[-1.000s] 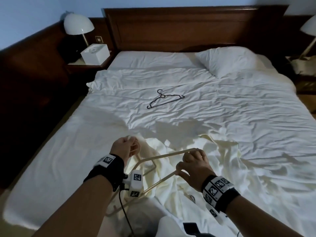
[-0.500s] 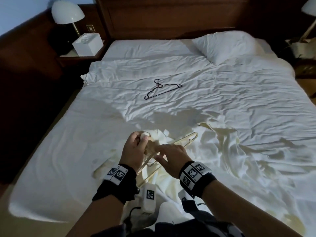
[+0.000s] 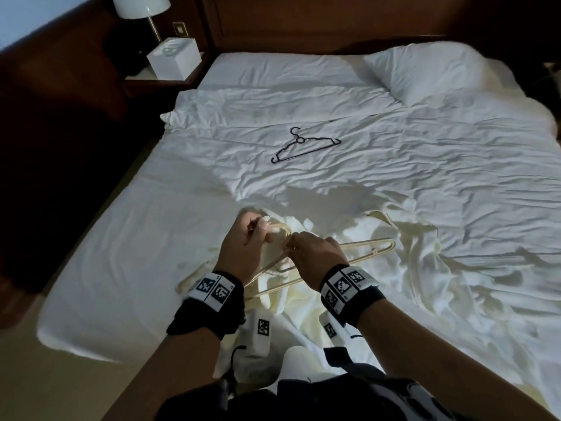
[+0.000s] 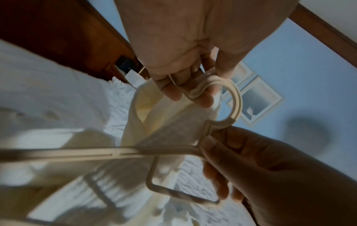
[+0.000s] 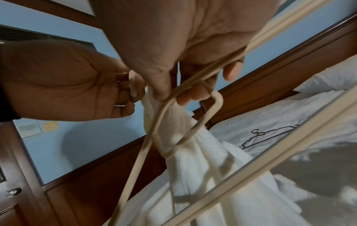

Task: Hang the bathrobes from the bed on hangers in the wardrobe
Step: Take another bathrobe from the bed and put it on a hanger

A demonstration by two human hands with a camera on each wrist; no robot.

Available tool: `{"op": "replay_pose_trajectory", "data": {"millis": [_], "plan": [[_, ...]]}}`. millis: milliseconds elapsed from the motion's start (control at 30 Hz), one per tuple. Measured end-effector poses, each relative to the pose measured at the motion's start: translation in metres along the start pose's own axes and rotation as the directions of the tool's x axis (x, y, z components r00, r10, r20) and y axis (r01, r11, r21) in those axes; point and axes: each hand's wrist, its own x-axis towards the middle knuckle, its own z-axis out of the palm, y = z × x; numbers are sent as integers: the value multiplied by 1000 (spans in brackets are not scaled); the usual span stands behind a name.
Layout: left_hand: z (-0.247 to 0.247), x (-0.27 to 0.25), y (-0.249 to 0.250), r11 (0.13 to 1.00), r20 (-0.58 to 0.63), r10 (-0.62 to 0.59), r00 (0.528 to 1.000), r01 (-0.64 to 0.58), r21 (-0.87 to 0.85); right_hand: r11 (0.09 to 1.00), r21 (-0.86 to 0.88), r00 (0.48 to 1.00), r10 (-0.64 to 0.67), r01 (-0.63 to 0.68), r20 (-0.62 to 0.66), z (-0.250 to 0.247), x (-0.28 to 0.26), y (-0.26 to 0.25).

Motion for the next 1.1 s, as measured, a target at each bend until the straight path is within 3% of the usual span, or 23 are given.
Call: {"op": "replay_pose_trajectory", "data": {"millis": [200, 333, 400, 467, 533, 567, 633, 733, 833, 900, 967, 1033, 1100], "plan": [[-2, -2, -2, 995, -102, 12, 995, -2, 98, 985, 155, 997, 75, -76, 9, 2, 2, -5], [-1, -6, -3, 981, -96, -123, 988, 107, -159, 964, 252, 997, 81, -82, 12, 7, 2, -9], [-2, -8, 2, 901, -33, -229, 973, 199, -386, 951, 295, 995, 96, -89, -8, 12, 3, -11], [-6, -8, 7, 709, 107, -332, 937, 323, -627, 936, 338, 994, 105, -96, -7, 15, 3, -15], [-12, -6, 5, 545, 239, -377, 895, 423, -724, 917, 386, 994, 110, -98, -11, 19, 5, -19], [-14, -6, 3, 514, 282, -387, 878, 459, -724, 902, 420, 992, 122, -102, -21, 22, 7, -21], [-16, -6, -1, 561, 290, -407, 866, 488, -669, 880, 461, 990, 140, -112, -28, 25, 13, -27], [-24, -1, -10, 794, 121, -361, 925, 372, -480, 893, 433, 991, 130, -122, 11, 29, 20, -34], [-37, 5, -16, 978, 21, -160, 987, 161, -134, 894, 436, 994, 106, -103, 19, 32, 24, -42], [-44, 5, -14, 994, 16, -18, 1000, 16, 112, 882, 460, 995, 92, -101, 44, 35, 24, -51], [-53, 5, -13, 953, 45, 132, 990, -139, 269, 871, 478, 993, 88, -114, 76, 40, 24, -60], [-61, 7, -16, 907, 82, 248, 965, -261, 331, 869, 483, 993, 73, -107, 88, 47, 25, -68], [-68, 10, -18, 908, 136, 279, 951, -307, 286, 853, 512, 994, 64, -98, 83, 48, 27, -75]]}}
